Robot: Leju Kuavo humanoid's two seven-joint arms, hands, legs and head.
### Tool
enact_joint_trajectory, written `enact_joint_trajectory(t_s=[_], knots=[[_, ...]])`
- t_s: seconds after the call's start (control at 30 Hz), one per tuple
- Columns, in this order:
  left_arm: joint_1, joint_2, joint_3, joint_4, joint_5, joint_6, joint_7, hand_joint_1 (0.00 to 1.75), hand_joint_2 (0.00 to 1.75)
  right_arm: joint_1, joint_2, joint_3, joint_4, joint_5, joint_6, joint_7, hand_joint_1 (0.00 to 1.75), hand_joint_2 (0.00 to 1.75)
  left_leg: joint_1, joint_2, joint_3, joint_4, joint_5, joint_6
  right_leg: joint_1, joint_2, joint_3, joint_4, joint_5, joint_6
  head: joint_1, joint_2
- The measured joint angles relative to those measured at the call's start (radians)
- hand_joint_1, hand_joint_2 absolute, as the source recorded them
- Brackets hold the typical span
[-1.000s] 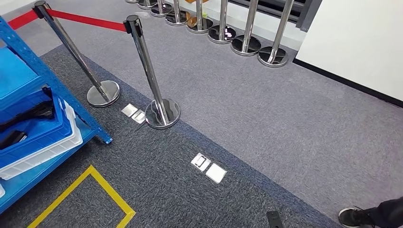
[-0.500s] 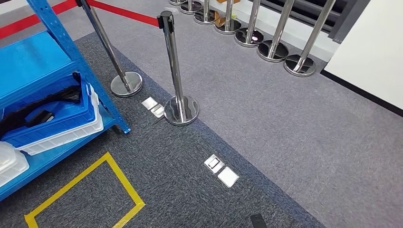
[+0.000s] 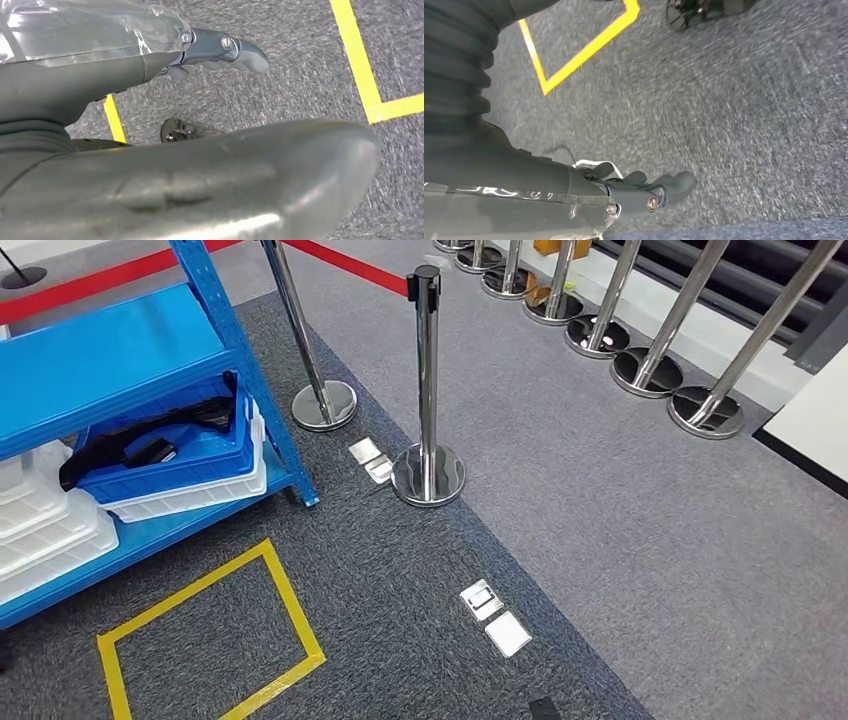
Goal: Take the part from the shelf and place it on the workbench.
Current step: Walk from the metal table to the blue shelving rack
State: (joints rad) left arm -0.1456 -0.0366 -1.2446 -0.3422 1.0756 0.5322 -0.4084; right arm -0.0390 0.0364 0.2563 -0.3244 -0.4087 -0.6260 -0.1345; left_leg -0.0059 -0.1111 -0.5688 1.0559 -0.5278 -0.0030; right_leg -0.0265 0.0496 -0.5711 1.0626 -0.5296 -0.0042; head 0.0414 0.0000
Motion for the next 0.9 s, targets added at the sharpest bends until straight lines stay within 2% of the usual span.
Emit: enact_joint_trajectory(t_s=[0.03,0.1,0.13,0.17,0.2,0.23,0.27,0.33,0.37,0.4,0.47,0.5,0.57,0.6,0.63,0.67,0.7,0.73,0.77,0.8,0.83,0.87,0.9], knots=[[-0.001,0.000,0.000,0.000,0.000,0.000,0.000,0.00,0.00,0.000,0.000,0.002,0.000,-0.001,0.000,0.000,0.00,1.75,0.000,0.021,-0.013,0.029,-0.016,-0.006,-0.002,-0.013,0.003,-0.004,0.001,-0.005,-0.004,0.000],[-0.004,0.001,-0.001,0.000,-0.002,0.000,0.000,0.00,0.00,0.000,-0.002,0.008,0.001,-0.007,-0.001,0.001,0.00,1.75,0.001,0.075,-0.067,0.136,-0.069,-0.018,-0.001,-0.040,0.008,-0.008,-0.001,-0.012,-0.013,0.000],[-0.004,0.001,-0.002,0.000,-0.004,0.000,0.000,0.00,0.00,0.001,-0.002,0.011,0.002,-0.011,-0.002,0.002,0.00,1.75,0.004,0.090,-0.101,0.200,-0.092,-0.022,0.000,-0.055,0.009,-0.009,-0.003,-0.013,-0.015,0.000],[-0.004,0.001,-0.002,0.000,-0.005,0.000,0.000,0.00,0.00,0.002,-0.003,0.014,0.004,-0.014,-0.002,0.004,0.00,1.75,0.007,0.096,-0.126,0.243,-0.102,-0.025,0.001,-0.069,0.010,-0.009,-0.005,-0.014,-0.015,0.000],[-0.003,0.001,-0.003,0.000,-0.006,0.000,0.001,0.00,0.00,0.003,-0.004,0.016,0.005,-0.016,-0.002,0.004,0.00,1.75,0.009,0.100,-0.136,0.255,-0.094,-0.025,0.002,-0.083,0.013,-0.008,-0.009,-0.014,-0.015,0.000],[-0.001,0.001,-0.003,0.000,-0.006,0.000,0.001,0.00,0.00,0.003,-0.005,0.019,0.006,-0.017,-0.002,0.005,0.00,1.75,0.010,0.104,-0.126,0.229,-0.069,-0.023,0.002,-0.095,0.016,-0.008,-0.012,-0.013,-0.015,0.000],[0.000,0.001,-0.003,0.000,-0.006,0.000,0.002,0.00,0.00,0.002,-0.006,0.022,0.006,-0.018,-0.002,0.006,0.00,1.75,0.009,0.112,-0.098,0.169,-0.030,-0.019,0.003,-0.106,0.022,-0.009,-0.016,-0.012,-0.015,0.000],[-0.001,0.001,-0.003,0.000,-0.006,0.000,0.002,0.00,0.00,0.001,-0.006,0.026,0.006,-0.018,-0.002,0.006,0.00,1.75,0.001,0.149,-0.040,0.042,0.022,-0.008,0.005,-0.125,0.033,-0.010,-0.023,-0.006,-0.015,0.000],[-0.002,0.001,-0.003,0.000,-0.006,0.000,0.002,0.00,0.00,0.000,-0.006,0.028,0.006,-0.019,-0.002,0.006,0.00,1.75,-0.005,0.163,-0.023,0.005,0.032,-0.003,0.005,-0.134,0.038,-0.012,-0.027,-0.002,-0.014,0.000],[-0.003,0.001,-0.003,0.000,-0.006,0.000,0.002,0.00,0.00,-0.001,-0.007,0.030,0.006,-0.020,-0.002,0.006,0.00,1.75,-0.010,0.170,-0.019,-0.008,0.029,0.001,0.006,-0.142,0.042,-0.014,-0.029,0.002,-0.014,0.000],[-0.002,0.002,-0.003,0.000,-0.006,0.000,0.002,0.00,0.00,-0.004,-0.007,0.037,0.006,-0.022,-0.003,0.008,0.00,1.75,-0.011,0.152,-0.015,-0.018,0.030,0.009,0.005,-0.156,0.053,-0.020,-0.034,0.011,-0.013,0.000],[-0.001,0.002,-0.003,0.000,-0.006,0.000,0.002,0.00,0.00,-0.006,-0.008,0.040,0.006,-0.023,-0.003,0.008,0.00,1.75,-0.009,0.143,-0.009,-0.027,0.032,0.014,0.004,-0.148,0.057,-0.016,-0.041,0.016,-0.013,0.000],[-0.003,0.002,-0.003,0.000,-0.005,0.000,0.002,0.00,0.00,-0.009,-0.010,0.045,0.006,-0.024,-0.004,0.009,0.00,1.75,-0.003,0.128,0.003,-0.043,0.038,0.026,0.003,-0.103,0.035,0.042,-0.077,0.020,-0.010,0.000],[-0.004,0.002,-0.003,0.000,-0.005,0.000,0.002,0.00,0.00,-0.008,-0.011,0.047,0.006,-0.026,-0.004,0.009,0.00,1.75,-0.003,0.120,0.005,-0.045,0.038,0.031,0.002,-0.077,0.005,0.101,-0.105,0.020,-0.006,0.000],[-0.005,0.002,-0.003,0.000,-0.005,0.000,0.002,0.00,0.00,-0.007,-0.012,0.050,0.006,-0.028,-0.005,0.010,0.00,1.75,-0.003,0.110,0.006,-0.045,0.037,0.035,0.003,-0.063,-0.032,0.170,-0.133,0.020,-0.004,0.000],[-0.005,0.001,-0.003,0.000,-0.004,0.000,0.002,0.00,0.00,-0.005,-0.013,0.052,0.006,-0.031,-0.006,0.011,0.00,1.75,-0.004,0.098,0.007,-0.045,0.036,0.036,0.003,-0.057,-0.066,0.226,-0.149,0.020,-0.001,0.000],[-0.005,0.001,-0.003,0.000,-0.004,0.000,0.002,0.00,0.00,-0.002,-0.014,0.055,0.006,-0.033,-0.006,0.013,0.00,1.75,-0.004,0.085,0.009,-0.045,0.035,0.037,0.004,-0.055,-0.086,0.253,-0.145,0.020,0.000,0.000],[-0.004,0.001,-0.003,0.000,-0.003,0.000,0.002,0.00,0.00,0.000,-0.015,0.056,0.006,-0.034,-0.006,0.014,0.00,1.75,-0.005,0.071,0.011,-0.044,0.033,0.036,0.004,-0.053,-0.088,0.240,-0.120,0.020,0.001,0.000],[-0.004,0.001,-0.003,0.000,-0.002,0.000,0.002,0.00,0.00,0.001,-0.017,0.058,0.007,-0.034,-0.006,0.015,0.00,1.75,-0.004,0.057,0.014,-0.042,0.032,0.035,0.004,-0.048,-0.072,0.190,-0.080,0.018,0.002,0.000],[-0.004,0.001,-0.003,0.000,-0.001,0.000,0.002,0.00,0.00,0.002,-0.019,0.059,0.007,-0.034,-0.006,0.015,0.00,1.75,-0.003,0.044,0.015,-0.039,0.028,0.032,0.003,-0.031,-0.048,0.121,-0.038,0.016,0.004,0.000],[-0.004,0.001,-0.003,0.000,-0.001,0.000,0.002,0.00,0.00,0.002,-0.021,0.060,0.007,-0.034,-0.006,0.015,0.00,1.75,-0.003,0.033,0.013,-0.033,0.024,0.027,0.002,-0.007,-0.024,0.057,-0.009,0.014,0.005,0.000],[-0.005,0.001,-0.003,0.000,-0.001,0.000,0.002,0.00,0.00,0.002,-0.023,0.062,0.007,-0.034,-0.007,0.015,0.00,1.75,-0.003,0.023,0.010,-0.028,0.021,0.022,0.001,0.014,-0.008,0.013,0.006,0.012,0.006,0.000],[-0.005,0.001,-0.003,0.000,-0.001,0.000,0.002,0.00,0.00,0.002,-0.023,0.065,0.007,-0.034,-0.007,0.015,0.00,1.75,-0.002,0.015,0.007,-0.024,0.019,0.017,0.001,0.029,-0.001,-0.008,0.008,0.010,0.006,0.000]])
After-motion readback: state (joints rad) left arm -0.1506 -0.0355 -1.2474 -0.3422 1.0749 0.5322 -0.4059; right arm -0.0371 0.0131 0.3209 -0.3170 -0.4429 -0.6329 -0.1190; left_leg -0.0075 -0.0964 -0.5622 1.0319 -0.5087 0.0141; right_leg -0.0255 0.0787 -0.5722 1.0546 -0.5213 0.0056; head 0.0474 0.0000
